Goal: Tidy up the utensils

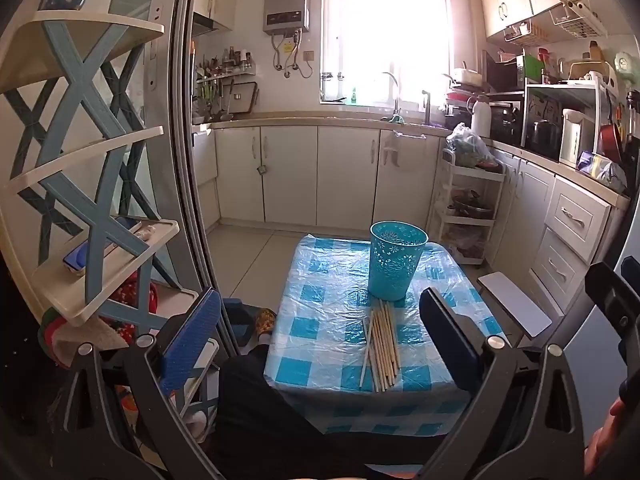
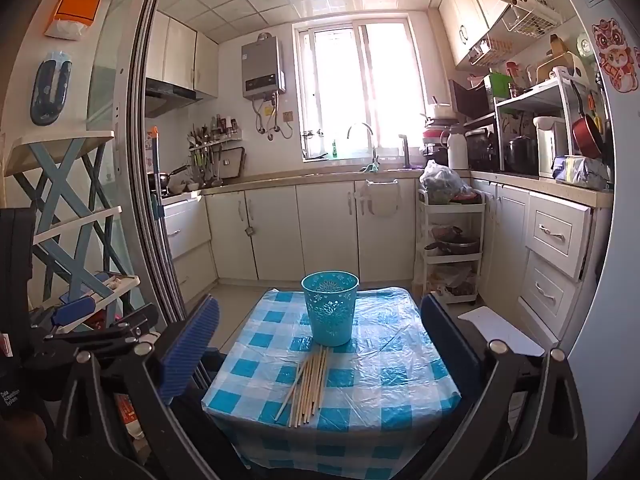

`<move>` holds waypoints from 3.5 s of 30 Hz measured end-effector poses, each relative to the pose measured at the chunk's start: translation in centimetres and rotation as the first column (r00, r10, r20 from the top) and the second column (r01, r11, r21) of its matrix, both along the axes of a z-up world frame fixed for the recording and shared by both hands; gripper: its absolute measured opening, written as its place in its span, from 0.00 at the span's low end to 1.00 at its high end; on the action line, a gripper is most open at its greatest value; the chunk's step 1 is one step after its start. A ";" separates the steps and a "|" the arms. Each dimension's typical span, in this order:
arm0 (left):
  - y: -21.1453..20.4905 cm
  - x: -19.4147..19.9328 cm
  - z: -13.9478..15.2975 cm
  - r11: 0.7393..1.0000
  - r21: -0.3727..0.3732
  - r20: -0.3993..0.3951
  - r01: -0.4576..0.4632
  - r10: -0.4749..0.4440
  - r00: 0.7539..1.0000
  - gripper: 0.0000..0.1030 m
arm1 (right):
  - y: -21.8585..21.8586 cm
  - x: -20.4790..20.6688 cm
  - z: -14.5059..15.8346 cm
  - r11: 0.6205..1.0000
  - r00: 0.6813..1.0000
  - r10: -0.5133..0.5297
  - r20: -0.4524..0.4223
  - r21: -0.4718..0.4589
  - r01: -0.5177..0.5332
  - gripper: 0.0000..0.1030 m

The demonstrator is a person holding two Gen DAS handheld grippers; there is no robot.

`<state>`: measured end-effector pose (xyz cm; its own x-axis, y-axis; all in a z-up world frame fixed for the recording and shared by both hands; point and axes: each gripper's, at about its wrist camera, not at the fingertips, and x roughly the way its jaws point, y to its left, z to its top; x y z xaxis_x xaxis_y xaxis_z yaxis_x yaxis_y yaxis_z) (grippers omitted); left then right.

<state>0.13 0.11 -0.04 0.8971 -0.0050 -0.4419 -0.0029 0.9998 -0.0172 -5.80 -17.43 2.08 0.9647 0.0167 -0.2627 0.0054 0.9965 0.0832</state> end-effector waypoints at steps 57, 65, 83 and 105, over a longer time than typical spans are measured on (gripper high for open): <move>1.0 -2.0 -0.3 1.000 -0.022 0.039 -0.002 0.003 0.999 0.93 | 0.4 -0.2 -0.3 1.000 0.999 0.028 -0.036 0.003 -0.028 0.94; 1.2 -2.0 -0.3 1.000 -0.012 0.038 -0.008 0.008 0.999 0.93 | 0.5 -0.1 -0.3 0.999 0.998 0.033 -0.044 0.004 -0.033 0.94; 1.0 -1.9 -0.5 1.000 -0.011 0.036 -0.008 0.008 0.999 0.93 | 0.6 -0.2 -0.5 0.999 0.998 0.035 -0.045 0.003 -0.034 0.94; 1.0 -2.0 -0.5 1.000 -0.012 0.037 -0.008 0.009 0.999 0.93 | 0.7 -0.2 -0.5 0.999 0.998 0.035 -0.044 0.001 -0.035 0.94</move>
<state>-1.85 1.07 -0.54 0.9129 -0.0024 -0.4081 -0.0106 0.9995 -0.0296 -5.99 -16.71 1.57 0.9510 0.0504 -0.3052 -0.0259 0.9962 0.0837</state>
